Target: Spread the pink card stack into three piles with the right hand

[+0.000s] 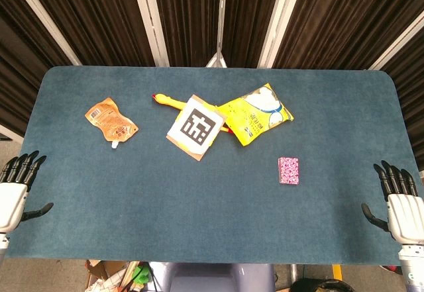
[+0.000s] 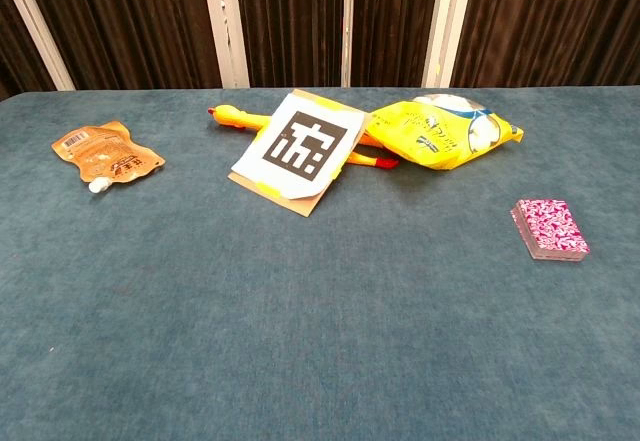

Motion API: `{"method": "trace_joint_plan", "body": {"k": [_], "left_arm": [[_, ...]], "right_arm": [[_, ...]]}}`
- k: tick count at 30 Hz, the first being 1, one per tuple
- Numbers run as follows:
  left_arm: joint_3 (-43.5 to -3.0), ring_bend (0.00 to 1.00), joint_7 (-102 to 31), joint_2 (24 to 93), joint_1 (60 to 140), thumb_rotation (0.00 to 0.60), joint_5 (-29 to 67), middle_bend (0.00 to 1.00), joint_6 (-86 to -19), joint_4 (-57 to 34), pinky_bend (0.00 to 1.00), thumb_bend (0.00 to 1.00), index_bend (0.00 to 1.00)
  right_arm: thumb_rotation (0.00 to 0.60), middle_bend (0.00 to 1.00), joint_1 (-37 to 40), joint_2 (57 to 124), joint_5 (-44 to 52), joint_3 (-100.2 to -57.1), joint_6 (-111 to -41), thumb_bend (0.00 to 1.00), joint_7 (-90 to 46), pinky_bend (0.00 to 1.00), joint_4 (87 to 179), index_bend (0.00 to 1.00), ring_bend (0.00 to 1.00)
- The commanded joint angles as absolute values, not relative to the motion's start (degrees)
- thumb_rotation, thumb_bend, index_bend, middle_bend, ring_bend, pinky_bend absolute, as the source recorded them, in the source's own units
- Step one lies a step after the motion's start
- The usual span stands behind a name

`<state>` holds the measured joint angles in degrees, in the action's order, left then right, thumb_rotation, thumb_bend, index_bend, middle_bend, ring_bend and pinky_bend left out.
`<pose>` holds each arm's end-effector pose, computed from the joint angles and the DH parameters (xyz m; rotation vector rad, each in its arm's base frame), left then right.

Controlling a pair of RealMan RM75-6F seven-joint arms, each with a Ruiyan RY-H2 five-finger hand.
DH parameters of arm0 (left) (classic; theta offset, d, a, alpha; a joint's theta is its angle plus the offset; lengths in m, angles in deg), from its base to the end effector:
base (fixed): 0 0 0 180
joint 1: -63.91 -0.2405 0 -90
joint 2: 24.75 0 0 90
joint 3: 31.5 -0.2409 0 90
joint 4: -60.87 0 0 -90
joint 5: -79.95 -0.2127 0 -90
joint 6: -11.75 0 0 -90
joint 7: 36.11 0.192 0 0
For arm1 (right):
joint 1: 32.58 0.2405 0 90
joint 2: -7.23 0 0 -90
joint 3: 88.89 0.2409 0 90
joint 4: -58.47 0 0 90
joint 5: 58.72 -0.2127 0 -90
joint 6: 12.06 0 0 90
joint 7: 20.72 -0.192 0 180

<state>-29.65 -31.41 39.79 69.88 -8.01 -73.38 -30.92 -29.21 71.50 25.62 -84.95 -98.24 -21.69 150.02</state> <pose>-0.2906 0.2300 0.1427 -1.4606 -0.8221 -0.8658 -0.3080 -0.2242 0.1594 1.3200 -0.9059 0.9040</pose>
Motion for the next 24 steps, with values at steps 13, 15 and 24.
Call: {"method": "trace_joint_plan", "body": {"k": [13,15,24], "left_arm": [[-29.49,0.00,-32.76,39.48,69.09,0.600,-8.41,0.00,-75.44,-30.94,0.00,0.00,0.00],[-29.41,0.00,-33.48,39.34,69.02,0.600,-8.30,0.00,-75.55,-30.75,0.00,0.00,0.00],[-29.43,0.00,-34.72,38.98,68.82,0.600,-7.86,0.00,-75.42,-30.29,0.00,0.00,0.00]], "right_arm": [[0.600,0.36,-25.66,67.90,22.70,-82.62,-92.54,0.35,-19.87,0.52,156.99,0.00,0.44],[0.600,0.57,-23.72,67.06,20.54,-81.64,-89.41,0.35,-17.11,0.66,159.03,0.00,0.66],[0.600,0.87,-12.93,66.40,4.24,-79.08,-73.11,0.35,-0.48,0.82,165.84,0.00,0.94]]}}
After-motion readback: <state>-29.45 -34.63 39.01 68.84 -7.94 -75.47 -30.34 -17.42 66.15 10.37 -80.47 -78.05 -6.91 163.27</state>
